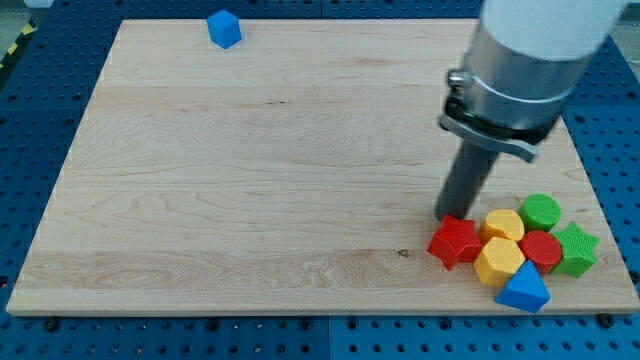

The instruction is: Place your arm to the top left side of the board

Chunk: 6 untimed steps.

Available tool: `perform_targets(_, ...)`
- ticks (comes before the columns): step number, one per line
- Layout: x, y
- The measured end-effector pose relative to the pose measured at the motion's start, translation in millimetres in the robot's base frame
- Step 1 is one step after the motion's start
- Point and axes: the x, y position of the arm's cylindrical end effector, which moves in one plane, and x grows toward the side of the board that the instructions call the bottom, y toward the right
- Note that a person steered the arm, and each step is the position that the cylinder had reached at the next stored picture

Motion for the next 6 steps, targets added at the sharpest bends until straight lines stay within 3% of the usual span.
perform_targets(5, -249.3, -327.3)
perform_targets(6, -271.2, -349.2)
